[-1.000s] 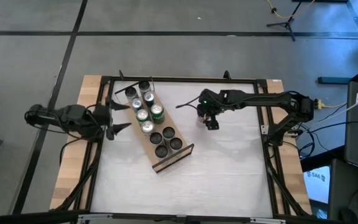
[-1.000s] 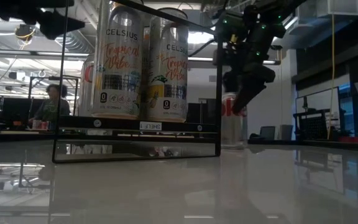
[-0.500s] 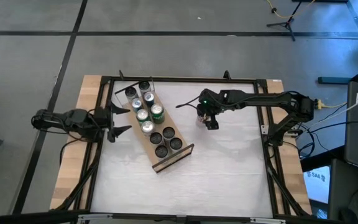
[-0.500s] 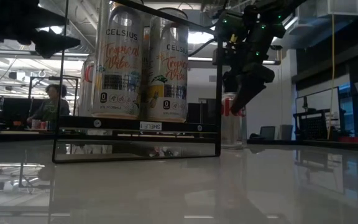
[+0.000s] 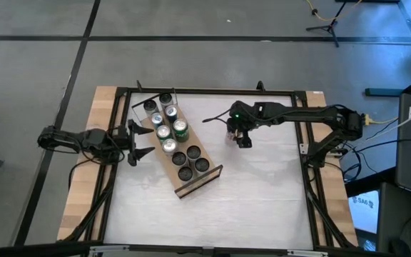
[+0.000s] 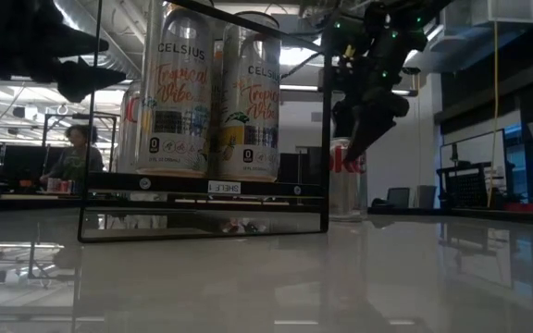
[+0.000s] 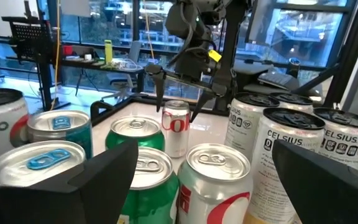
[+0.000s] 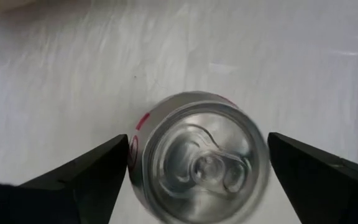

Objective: Place canned beverage on shelf
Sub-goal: Put the red silver soda can on the shelf aligned with the other red silver soda can

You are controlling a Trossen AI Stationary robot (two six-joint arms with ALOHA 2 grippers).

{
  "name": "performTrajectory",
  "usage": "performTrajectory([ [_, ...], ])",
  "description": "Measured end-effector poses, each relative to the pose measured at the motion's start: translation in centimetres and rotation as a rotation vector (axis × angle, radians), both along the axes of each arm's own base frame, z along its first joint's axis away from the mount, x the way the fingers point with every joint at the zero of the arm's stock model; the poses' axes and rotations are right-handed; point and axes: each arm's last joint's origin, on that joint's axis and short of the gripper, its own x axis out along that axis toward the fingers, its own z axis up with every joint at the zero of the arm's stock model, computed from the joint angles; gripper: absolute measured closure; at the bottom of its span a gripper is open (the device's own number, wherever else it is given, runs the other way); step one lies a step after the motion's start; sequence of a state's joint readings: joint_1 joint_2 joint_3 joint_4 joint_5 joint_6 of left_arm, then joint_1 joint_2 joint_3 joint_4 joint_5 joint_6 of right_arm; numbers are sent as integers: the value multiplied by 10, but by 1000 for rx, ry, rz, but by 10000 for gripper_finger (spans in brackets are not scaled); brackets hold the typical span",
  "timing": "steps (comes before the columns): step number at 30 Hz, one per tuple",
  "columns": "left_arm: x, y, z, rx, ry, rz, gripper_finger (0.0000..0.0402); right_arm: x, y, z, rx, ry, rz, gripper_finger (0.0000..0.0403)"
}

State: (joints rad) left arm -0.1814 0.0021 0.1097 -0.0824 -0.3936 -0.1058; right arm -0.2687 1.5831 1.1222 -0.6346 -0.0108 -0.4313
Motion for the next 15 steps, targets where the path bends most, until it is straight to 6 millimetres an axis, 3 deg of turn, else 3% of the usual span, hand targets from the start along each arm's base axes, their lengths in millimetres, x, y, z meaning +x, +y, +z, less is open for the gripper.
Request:
performTrajectory([
  [8,7,-2,-19,-15,-58,-20,40,-9,3,40,-3,-56,-18,28],
  [15,7,-2,-20,-15,-51,-22,40,-46,10,84,38,-195,-53,29],
])
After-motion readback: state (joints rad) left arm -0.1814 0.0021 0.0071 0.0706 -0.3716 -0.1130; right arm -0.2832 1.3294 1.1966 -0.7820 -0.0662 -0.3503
